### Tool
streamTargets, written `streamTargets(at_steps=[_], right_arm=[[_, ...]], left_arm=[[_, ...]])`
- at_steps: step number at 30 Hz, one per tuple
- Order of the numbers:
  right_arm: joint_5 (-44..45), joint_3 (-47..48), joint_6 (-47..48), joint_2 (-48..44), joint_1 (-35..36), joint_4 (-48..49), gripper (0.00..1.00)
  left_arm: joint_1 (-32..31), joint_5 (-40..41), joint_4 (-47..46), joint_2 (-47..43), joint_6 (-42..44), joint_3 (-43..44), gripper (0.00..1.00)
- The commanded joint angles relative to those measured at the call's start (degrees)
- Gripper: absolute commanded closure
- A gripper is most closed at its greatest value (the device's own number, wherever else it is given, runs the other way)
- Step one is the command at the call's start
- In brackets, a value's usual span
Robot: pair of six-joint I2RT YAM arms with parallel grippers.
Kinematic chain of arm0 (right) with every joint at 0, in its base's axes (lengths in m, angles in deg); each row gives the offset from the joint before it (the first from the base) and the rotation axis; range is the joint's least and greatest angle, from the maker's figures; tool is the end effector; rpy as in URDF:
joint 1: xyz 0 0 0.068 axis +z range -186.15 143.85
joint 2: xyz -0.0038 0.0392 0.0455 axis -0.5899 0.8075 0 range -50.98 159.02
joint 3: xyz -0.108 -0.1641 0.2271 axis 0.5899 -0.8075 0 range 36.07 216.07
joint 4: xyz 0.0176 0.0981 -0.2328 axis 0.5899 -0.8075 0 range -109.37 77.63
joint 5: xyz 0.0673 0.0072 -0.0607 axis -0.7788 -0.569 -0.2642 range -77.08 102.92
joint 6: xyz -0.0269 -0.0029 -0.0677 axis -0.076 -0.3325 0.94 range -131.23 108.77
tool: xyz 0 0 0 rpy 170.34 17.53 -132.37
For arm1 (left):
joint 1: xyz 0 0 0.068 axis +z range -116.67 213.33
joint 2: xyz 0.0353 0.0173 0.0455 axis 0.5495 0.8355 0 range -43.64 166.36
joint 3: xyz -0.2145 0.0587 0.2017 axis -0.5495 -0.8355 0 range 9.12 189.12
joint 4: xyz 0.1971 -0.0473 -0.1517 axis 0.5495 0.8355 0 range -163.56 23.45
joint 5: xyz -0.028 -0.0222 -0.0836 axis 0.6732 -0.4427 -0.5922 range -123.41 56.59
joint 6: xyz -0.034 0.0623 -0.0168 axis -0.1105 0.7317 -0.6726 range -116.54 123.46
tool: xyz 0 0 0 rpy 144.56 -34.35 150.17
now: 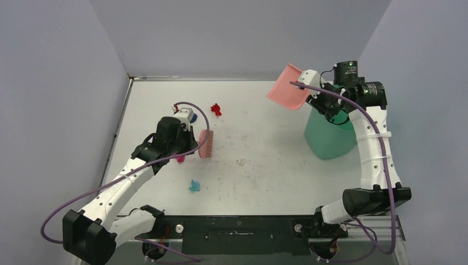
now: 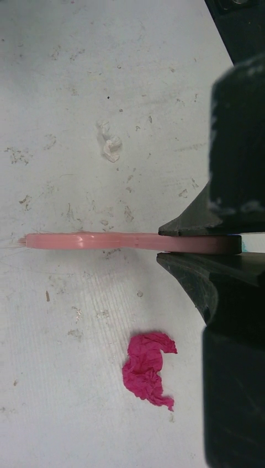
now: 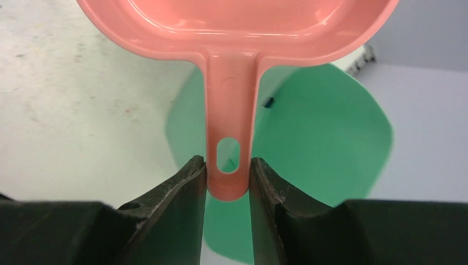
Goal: Sweep away the paper scraps from the table
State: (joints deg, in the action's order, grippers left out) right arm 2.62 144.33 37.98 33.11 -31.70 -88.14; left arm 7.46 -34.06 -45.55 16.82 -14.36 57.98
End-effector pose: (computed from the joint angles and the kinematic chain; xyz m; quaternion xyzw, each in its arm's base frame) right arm 0.2623 0.0313 0.4509 -0.4508 0.8260 -0.0463 0.3352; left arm 0.2003 -0.0981 0.2932 0.0659 0.9024 -0.1632 0.3933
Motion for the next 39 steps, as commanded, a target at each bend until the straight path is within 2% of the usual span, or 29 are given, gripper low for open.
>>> streamTargets(at_steps=[1,7,11,14,18,22,27,31,35,39], right_arm=[[-8.13,-4.72,-2.25,-3.36,4.27,2.66,0.95],[-14.79,-17.08,0.25,-6.44,7.88,0.54,0.95],[-16.7,-26.76,-0.46,-10.2,10.85,2.46,0.95],[-17.67,-32.47,-0.26,-12.36,12.63,3.16,0.95],[-17.86,-37.84,-0.58,-15.07,13.91,4.56,0.95],[-17.39,-40.85,-1.59,-16.91,14.32,5.65,0.95],[-18.31,-43.99,-3.16,-18.13,14.78,7.48,0.95],[-18.51,-45.08,-3.64,-18.31,14.89,7.65,0.95],[-17.69,-45.65,-4.33,-18.27,15.23,7.53,0.95],[-15.46,-46.62,-5.34,-16.86,16.28,6.65,0.95]], left_arm=[[0.86,-3.12,-5.28,0.15,0.91,3.14,1.0],[0.75,7.27,10.81,2.19,-2.33,16.65,1.0],[0.43,10.7,21.81,1.81,-5.26,22.21,1.0],[0.44,6.17,25.44,-2.07,-7.71,21.39,1.0],[0.32,-1.97,27.58,-10.05,-15.44,16.83,1.0],[0.25,0.18,35.16,-16.35,-19.37,14.78,1.0],[0.29,5.49,43.08,-19.94,-17.08,12.63,1.0],[0.24,5.81,47.6,-21.0,-16.72,10.39,1.0],[0.29,7.02,47.83,-21.48,-16.68,6.92,1.0],[0.23,4.12,42.66,-19.77,-16.31,3.11,1.0]])
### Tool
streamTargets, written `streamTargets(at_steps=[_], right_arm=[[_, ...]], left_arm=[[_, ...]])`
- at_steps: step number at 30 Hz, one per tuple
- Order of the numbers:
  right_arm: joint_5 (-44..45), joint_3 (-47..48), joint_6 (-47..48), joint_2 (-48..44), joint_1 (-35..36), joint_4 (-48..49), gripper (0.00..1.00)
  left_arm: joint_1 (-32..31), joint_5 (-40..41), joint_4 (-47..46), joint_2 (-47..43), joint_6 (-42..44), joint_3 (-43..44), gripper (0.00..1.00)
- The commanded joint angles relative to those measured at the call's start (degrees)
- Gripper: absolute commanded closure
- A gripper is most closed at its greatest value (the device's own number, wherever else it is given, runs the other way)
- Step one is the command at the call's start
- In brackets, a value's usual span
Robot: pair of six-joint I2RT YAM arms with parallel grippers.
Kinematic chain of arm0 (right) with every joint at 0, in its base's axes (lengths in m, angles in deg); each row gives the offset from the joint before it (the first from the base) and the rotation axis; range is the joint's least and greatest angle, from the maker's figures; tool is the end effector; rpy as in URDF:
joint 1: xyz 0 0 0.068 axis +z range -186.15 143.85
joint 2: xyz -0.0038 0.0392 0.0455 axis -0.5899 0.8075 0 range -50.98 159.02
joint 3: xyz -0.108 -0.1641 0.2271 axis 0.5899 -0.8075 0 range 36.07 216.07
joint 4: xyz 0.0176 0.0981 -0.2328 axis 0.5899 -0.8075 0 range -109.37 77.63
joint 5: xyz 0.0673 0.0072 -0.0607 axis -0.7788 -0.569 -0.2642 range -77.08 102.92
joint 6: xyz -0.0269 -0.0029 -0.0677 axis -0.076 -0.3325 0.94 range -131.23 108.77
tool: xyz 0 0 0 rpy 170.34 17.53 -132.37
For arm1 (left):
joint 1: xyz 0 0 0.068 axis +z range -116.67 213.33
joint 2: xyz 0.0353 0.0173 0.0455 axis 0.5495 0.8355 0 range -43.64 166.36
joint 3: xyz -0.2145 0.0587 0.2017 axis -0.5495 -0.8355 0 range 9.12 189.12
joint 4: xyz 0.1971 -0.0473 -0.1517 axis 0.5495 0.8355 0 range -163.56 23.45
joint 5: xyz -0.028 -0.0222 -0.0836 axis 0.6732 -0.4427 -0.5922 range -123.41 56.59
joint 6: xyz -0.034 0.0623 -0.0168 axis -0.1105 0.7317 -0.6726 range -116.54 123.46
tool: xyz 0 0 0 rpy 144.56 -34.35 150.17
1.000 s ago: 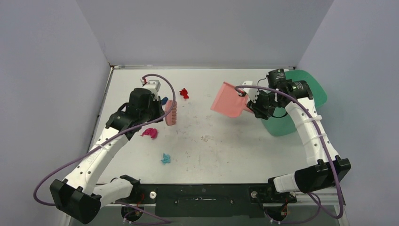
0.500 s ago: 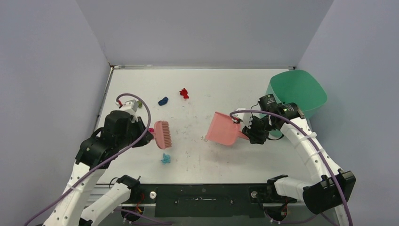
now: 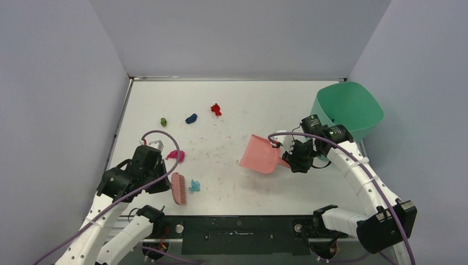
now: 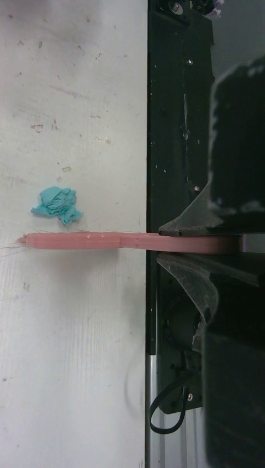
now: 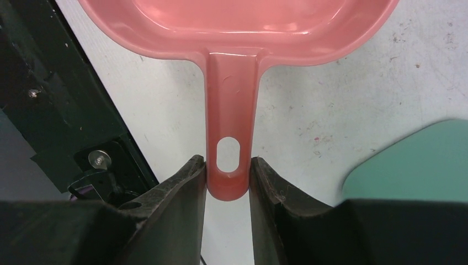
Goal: Sweep away the paper scraps from the table
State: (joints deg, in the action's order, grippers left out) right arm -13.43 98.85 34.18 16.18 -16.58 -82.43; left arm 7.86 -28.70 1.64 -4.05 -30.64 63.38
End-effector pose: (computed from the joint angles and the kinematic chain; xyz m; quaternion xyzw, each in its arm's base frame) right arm 0.1616 0.0860 0.3010 -0.5442 0.7972 0.1906 0.1790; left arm 0.0690 -0.0275 0.3006 -0.0832 0.9627 -0.0918 0.2404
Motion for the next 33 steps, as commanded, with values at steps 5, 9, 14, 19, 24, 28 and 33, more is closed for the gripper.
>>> streamTargets(at_steps=[5,9,14,19,24,28,33], right_arm=[[5.01,-5.86,-5.3,-0.47,3.16,3.96,0.95],[8.06,-8.58,-7.1,-1.55,4.1,4.94,0.95],[9.59,-9.87,-7.88,-3.3,4.27,4.16,0.95],[10.26,-9.87,-7.97,-4.62,4.38,2.86,0.95],[10.25,-10.21,-8.52,-5.13,4.43,2.65,0.95],[12.72,-10.34,-8.23,-3.67,4.69,2.06,0.95],[17.92,-8.86,-5.4,-0.55,4.97,-0.92,0.95]], left_arm=[[-0.13,-7.85,-15.97,3.86,-0.77,-7.03,1.0],[-0.4,-10.48,-22.72,9.91,-1.0,-5.43,1.0],[-0.87,-15.58,-28.41,17.35,1.04,0.59,1.0],[-0.83,-3.7,-16.65,26.07,11.36,17.92,1.0],[-0.96,14.77,-10.1,33.41,18.57,30.31,1.0],[-1.24,25.44,-8.55,39.57,20.04,32.97,1.0],[-2.6,36.18,-4.23,48.2,17.44,33.96,1.0]])
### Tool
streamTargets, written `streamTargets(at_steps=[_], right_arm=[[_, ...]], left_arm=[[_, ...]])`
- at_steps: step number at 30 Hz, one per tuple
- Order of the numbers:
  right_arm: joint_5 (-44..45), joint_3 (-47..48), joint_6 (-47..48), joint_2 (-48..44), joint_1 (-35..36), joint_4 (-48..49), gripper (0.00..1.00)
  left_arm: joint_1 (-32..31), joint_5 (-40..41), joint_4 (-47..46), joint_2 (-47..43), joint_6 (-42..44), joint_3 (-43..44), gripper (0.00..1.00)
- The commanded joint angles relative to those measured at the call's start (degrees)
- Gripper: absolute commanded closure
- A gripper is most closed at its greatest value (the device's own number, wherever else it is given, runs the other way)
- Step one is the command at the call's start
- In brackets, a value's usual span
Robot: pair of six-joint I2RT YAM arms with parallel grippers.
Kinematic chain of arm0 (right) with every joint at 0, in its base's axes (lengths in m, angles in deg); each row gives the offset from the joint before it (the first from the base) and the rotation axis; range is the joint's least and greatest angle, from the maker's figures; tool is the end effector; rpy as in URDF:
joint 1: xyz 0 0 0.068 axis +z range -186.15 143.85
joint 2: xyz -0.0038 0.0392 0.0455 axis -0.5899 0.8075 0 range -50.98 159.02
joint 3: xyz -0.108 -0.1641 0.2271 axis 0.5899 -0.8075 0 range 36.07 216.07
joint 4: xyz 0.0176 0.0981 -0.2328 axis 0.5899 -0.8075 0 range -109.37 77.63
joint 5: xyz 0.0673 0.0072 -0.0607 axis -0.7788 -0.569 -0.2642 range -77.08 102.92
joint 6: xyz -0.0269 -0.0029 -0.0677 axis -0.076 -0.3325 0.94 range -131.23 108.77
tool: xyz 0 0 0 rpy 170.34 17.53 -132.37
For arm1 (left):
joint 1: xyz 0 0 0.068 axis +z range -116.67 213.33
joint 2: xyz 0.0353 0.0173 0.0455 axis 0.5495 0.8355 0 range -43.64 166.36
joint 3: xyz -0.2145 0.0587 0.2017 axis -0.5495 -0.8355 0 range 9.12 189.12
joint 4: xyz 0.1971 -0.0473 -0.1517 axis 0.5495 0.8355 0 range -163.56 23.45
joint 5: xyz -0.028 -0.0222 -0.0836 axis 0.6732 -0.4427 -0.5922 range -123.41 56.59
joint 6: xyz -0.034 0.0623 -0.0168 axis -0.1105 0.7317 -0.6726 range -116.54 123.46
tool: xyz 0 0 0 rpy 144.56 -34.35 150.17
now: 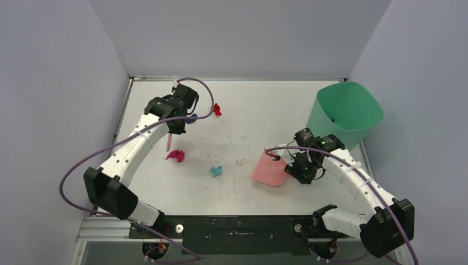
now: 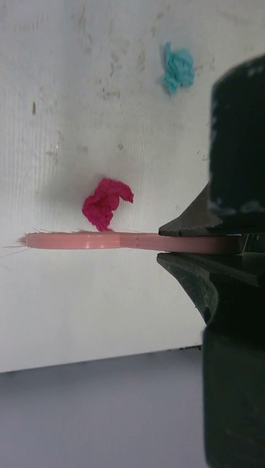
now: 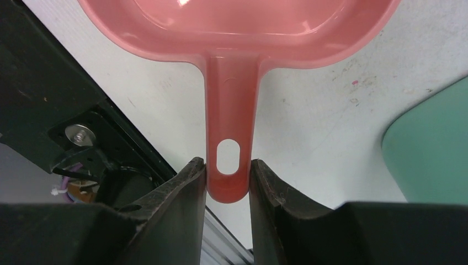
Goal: Sweep away the paper scraps from the table
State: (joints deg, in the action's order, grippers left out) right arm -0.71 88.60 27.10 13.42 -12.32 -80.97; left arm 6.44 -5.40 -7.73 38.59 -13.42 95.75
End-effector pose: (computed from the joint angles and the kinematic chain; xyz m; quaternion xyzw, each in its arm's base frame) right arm 0.1399 0.0774 0.2561 -0.5192 0.8424 0.1069 0.0968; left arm 0.2557 -0.0979 0.3690 0.0225 0.9419 0.1284 0.3097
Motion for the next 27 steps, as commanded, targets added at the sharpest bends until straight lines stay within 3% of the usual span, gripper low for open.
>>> streamTargets(at_steps=[1,6,13,27], right_arm=[[6.14,1.95,1.83,3.2,0.79,-2.86,0.95],[11.09,2.83,1.49,8.71,2.31,-2.45,0.95],[13.36,4.09,-3.26,17.31,9.66,2.25,0.95],[6.46,10.88,-5.45,29.94,15.64,4.86,0.95]], left_arm=[[-1.23,13.16,5.01,6.7,0.31,1.0,1.0],[-1.25,6.83,2.98,10.43,-0.25,-1.12,1.0],[-2.54,-12.03,-3.4,9.58,-0.12,-4.79,1.0],[-15.19,-32.64,-11.88,11.45,-7.69,-3.42,1.0]])
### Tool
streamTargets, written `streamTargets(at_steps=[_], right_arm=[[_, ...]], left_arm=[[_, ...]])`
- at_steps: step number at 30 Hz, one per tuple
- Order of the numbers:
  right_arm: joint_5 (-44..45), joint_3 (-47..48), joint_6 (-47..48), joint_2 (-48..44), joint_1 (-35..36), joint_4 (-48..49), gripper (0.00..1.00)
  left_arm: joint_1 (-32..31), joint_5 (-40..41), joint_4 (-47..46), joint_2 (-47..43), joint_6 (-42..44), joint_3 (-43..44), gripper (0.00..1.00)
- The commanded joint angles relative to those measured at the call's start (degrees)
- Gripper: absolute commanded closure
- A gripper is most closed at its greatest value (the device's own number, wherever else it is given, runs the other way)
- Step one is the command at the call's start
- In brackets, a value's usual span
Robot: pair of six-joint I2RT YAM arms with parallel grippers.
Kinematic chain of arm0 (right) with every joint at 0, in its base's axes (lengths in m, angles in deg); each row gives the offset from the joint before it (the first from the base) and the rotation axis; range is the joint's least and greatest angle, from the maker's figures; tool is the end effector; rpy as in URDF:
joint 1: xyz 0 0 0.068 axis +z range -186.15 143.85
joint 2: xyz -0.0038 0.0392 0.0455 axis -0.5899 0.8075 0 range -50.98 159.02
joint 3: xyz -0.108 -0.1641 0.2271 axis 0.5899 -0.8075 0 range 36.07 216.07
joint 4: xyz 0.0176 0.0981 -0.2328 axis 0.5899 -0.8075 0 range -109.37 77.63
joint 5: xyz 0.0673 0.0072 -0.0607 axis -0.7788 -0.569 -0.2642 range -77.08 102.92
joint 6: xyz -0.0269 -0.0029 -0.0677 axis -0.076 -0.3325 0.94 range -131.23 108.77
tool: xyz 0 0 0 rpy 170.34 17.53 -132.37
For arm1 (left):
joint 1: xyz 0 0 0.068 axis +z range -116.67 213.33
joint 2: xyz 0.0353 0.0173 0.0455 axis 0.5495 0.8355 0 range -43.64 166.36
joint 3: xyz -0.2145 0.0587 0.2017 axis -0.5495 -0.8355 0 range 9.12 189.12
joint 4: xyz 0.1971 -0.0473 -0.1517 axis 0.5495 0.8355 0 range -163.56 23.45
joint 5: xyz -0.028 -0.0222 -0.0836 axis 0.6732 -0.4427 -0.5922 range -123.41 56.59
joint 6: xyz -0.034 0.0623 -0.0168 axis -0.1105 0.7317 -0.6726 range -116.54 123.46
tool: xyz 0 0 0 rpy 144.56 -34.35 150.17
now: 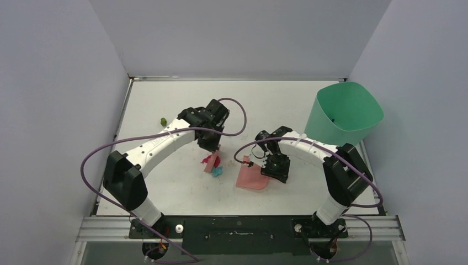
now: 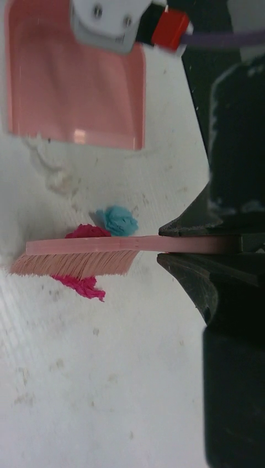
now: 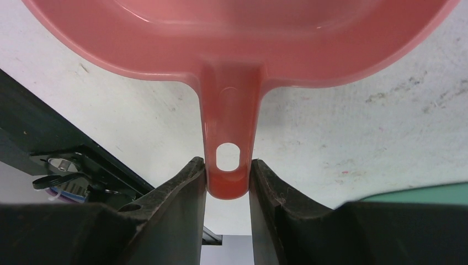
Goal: Sweep away the paper scraps from the table
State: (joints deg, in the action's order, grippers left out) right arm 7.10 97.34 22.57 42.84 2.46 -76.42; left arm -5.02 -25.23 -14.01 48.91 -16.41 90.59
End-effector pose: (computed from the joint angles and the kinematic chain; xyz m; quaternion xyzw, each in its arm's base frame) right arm 0.1958 0.1642 0.1952 0.5866 -0.8063 -0.0482 0.0595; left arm 0.2568 -0.1924 0.2925 0.1460 0.9724 -0.0202 0.1809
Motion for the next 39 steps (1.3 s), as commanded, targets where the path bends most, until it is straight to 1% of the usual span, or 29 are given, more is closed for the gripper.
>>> streamTargets(at_steps=[1,5,8,10,12,13,17,19,21,25,30,32,35,37,39], right_arm=[[-1.39,2.18,-0.97,0.38,0.92,0.45,0.95],[-2.97,1.98,-1.06,-1.43,0.82,0.98,0.95],[-4.37,0.82,-1.16,-3.69,0.61,1.48,0.95],[-5.07,-0.19,-1.05,-5.42,0.39,1.65,0.95],[-5.03,-1.12,-1.19,-7.25,0.03,1.69,0.95],[-4.99,-1.44,-1.17,-8.18,-0.09,1.65,0.95],[-4.99,-2.35,-1.19,-12.12,-0.9,1.74,0.95],[-5.15,-2.83,-1.19,-13.06,-1.3,1.81,0.95],[-5.16,-3.33,-1.19,-14.03,-1.5,1.69,0.95],[-5.23,-4.43,-1.11,-15.44,-1.79,1.78,0.95],[-5.66,-5.67,-1.02,-16.14,-2.04,1.91,0.95],[-5.93,-5.92,-1.02,-16.45,-2.13,1.91,0.95],[-6.32,-6.22,-0.93,-16.65,-2.33,2.06,0.95],[-6.46,-6.6,-0.86,-16.67,-2.36,2.15,0.95],[-6.44,-6.84,-0.84,-16.48,-2.36,2.19,0.95]], left_arm=[[-4.56,-13.97,-6.22,0.98,-5.4,2.15,1.0],[-6.85,-17.35,-7.54,-1.21,-7.79,3.98,1.0],[-7.43,-19.06,-8.46,-4.38,-9.41,5.47,1.0],[-7.36,-19.59,-9.01,-6.79,-10.27,6.35,1.0],[-7.36,-18.28,-7.53,-8.71,-10.39,8.01,1.0],[-7.36,-16.67,-5.81,-9.2,-9.87,9.58,1.0],[-6.68,-3.74,3.15,-9.08,-5.4,15.89,1.0],[-5.65,1.68,6.41,-7.97,-3.33,17.74,1.0],[-4.89,8.89,9.17,-6.54,-1.52,19.02,1.0],[-2.31,22.23,10.07,-3.87,1.07,17.67,1.0],[3.49,40.08,11.78,2.9,2.9,17.87,1.0],[6.15,42.74,10.79,5.81,4.04,18.84,1.0],[9.85,43.69,7.31,10.45,6.31,20.28,1.0],[11.8,42.21,7.0,14.06,7.64,24.13,1.0],[13.25,43.0,7.05,18.22,9.46,27.78,1.0]])
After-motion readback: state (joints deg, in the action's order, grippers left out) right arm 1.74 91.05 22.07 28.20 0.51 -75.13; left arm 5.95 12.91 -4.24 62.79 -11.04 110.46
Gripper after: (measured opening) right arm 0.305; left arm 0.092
